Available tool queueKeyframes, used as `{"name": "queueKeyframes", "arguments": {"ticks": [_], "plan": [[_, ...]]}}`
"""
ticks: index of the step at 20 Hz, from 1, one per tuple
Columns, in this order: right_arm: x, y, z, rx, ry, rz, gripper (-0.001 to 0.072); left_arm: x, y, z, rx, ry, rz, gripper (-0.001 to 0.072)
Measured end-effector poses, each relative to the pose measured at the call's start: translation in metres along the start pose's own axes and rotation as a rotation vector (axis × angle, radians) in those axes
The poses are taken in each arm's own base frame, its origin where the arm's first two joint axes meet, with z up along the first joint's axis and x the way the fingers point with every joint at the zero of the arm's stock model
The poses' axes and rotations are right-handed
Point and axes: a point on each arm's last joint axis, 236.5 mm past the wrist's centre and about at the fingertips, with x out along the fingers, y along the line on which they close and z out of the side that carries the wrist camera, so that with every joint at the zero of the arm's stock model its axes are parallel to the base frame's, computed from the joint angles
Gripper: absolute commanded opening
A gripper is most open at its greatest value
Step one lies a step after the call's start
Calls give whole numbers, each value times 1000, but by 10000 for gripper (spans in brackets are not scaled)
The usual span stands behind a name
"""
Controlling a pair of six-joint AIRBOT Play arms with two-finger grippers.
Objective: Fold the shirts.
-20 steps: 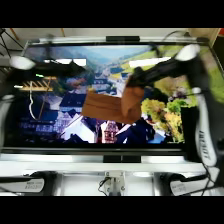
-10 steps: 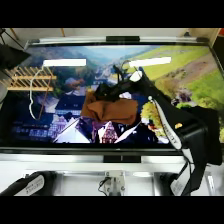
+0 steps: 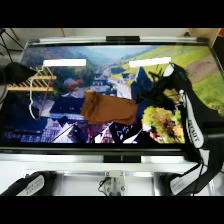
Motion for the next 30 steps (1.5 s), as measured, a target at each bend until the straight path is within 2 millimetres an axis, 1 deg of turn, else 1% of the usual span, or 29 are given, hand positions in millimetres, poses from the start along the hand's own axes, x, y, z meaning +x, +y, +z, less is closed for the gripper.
{"name": "queueKeyframes", "arguments": {"ticks": [1, 2, 4, 5, 6, 7, 8, 10, 11, 12, 13, 14, 15, 16, 17, 18, 20, 22, 24, 26, 27, 28, 30], "plan": [[9, -4, -3, 26, 11, 8, 672, 3, 0, -4, -1, 9, -3, 33], [19, -3, -6, 38, 23, 24, 672, 6, 0, -7, -1, 18, -5, 33], [41, 7, -10, 39, 46, 64, 671, 10, -1, -11, 2, 29, -11, 34], [50, 13, -10, 45, 52, 86, 618, 11, -1, -13, 3, 31, -11, 34], [56, 19, -11, 47, 58, 110, 427, 11, -1, -13, 3, 33, -11, 34], [65, 28, -8, 46, 53, 138, 191, 12, -1, -14, 3, 33, -11, 34], [73, 33, -7, 44, 53, 157, 86, 12, -1, -14, 3, 34, -12, 34], [75, 48, 0, 11, 21, 219, 87, 12, -1, -15, 4, 35, -13, 34], [70, 57, 5, -23, -2, 251, 81, 13, -1, -15, 4, 37, -12, 33], [56, 72, 9, -58, -31, 301, 81, 13, -1, -15, 4, 36, -12, 34], [36, 85, 15, -95, -69, 346, 81, 13, -1, -15, 5, 36, -13, 34], [13, 92, 18, -128, -105, 371, 81, 13, -1, -15, 5, 37, -13, 34], [-13, 94, 24, -150, -153, 378, 81, 13, -1, -15, 5, 37, -13, 34], [-46, 95, 30, -165, -219, 390, 81, 13, -1, -15, 4, 36, -13, 34], [-75, 91, 30, -171, -262, 392, 81, 13, -1, -15, 4, 36, -13, 34], [-106, 79, 29, -162, -307, 378, 81, 13, -1, -15, 4, 36, -13, 34], [-165, 46, 28, -108, -425, 335, 81, 13, -1, -15, 4, 36, -13, 34], [-215, 1, 14, -21, -516, 273, 81, 13, -1, -15, 4, 37, -13, 34], [-260, -52, -5, 91, -617, 200, 81, 13, -1, -15, 5, 38, -14, 34], [-290, -104, -25, 209, -690, 126, 81, 13, -2, -18, 9, 47, -17, 34], [-301, -124, -35, 260, -714, 97, 81, 13, -3, -19, 11, 51, -19, 34], [-311, -147, -45, 315, -740, 63, 81, 13, -3, -20, 14, 59, -21, 34], [-321, -188, -66, 415, -759, -17, 81, 13, -4, -23, 18, 71, -25, 34]]}}
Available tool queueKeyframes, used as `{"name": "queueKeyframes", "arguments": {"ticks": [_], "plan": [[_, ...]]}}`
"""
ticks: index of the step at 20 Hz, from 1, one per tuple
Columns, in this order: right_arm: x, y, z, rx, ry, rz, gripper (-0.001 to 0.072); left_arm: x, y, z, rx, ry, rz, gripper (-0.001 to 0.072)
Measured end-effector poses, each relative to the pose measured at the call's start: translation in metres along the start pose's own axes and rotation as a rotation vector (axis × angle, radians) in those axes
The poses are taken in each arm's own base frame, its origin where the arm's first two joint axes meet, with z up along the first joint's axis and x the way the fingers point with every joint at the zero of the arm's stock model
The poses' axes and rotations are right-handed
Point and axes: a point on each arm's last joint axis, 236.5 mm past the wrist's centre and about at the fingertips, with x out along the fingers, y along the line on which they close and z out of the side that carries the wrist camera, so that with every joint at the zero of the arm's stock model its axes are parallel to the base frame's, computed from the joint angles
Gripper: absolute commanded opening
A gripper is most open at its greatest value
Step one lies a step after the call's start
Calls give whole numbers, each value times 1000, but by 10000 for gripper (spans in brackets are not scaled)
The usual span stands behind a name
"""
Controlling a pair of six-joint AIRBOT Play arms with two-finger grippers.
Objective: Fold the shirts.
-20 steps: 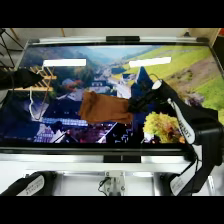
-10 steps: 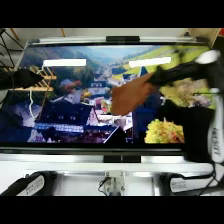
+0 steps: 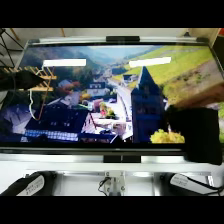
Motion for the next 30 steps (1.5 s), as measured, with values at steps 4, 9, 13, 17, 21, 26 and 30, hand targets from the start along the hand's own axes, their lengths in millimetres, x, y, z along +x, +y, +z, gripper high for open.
{"name": "queueKeyframes", "arguments": {"ticks": [4, 9, 13, 17, 21, 26, 30], "plan": [[-19, -51, -7, 75, 9, -127, 82, 0, -1, -2, 2, 9, -3, 34], [-32, -120, -56, 202, 169, -386, 82, 0, -1, -3, 3, 14, -4, 34], [-28, -157, -135, 295, 388, -535, 517, 0, -1, -4, 3, 18, -6, 35], [-8, -170, -198, 324, 524, -558, 667, 0, -1, -4, 3, 19, -6, 33], [-10, -165, -173, 236, 427, -553, 665, -1, 0, -9, 20, 60, 24, 31], [0, -67, -75, -127, 125, -474, 662, 21, 47, -36, 132, 290, 361, 720], [50, 12, -87, -295, 204, -370, 662, 50, 61, -70, 165, 456, 492, 503]]}}
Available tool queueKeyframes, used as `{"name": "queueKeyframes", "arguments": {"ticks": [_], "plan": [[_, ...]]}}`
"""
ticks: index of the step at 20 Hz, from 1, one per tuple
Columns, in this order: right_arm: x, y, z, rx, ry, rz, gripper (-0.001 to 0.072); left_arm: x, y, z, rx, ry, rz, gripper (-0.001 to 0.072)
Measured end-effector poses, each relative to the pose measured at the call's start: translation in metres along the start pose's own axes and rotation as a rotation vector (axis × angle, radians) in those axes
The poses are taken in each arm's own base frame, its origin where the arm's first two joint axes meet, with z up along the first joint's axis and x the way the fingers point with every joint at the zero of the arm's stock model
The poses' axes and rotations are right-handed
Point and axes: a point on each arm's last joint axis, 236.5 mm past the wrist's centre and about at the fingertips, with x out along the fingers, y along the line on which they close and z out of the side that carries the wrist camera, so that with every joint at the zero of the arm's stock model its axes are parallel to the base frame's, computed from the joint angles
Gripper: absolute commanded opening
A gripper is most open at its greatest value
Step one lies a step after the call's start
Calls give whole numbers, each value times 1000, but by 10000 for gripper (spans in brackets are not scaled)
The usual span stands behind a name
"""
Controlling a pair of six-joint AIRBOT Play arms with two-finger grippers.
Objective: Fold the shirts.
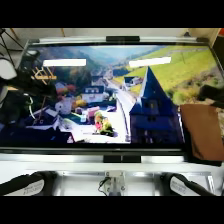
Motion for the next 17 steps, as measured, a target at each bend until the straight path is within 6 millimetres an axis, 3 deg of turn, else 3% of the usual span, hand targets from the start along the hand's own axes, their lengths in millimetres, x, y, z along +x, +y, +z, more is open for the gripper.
{"name": "queueKeyframes", "arguments": {"ticks": [2, 5, 8, 17], "plan": [[12, 26, -8, -52, 67, 30, 662, 17, -12, -7, 14, 19, -6, 531], [19, 42, -15, -83, 116, 45, 662, 41, -19, -25, 8, 63, -12, 543], [22, 50, -18, -99, 136, 55, 662, 53, -24, -31, 3, 73, -22, 543], [23, 53, -20, -106, 149, 61, 662, 61, -30, -12, -21, -22, -42, 541]]}}
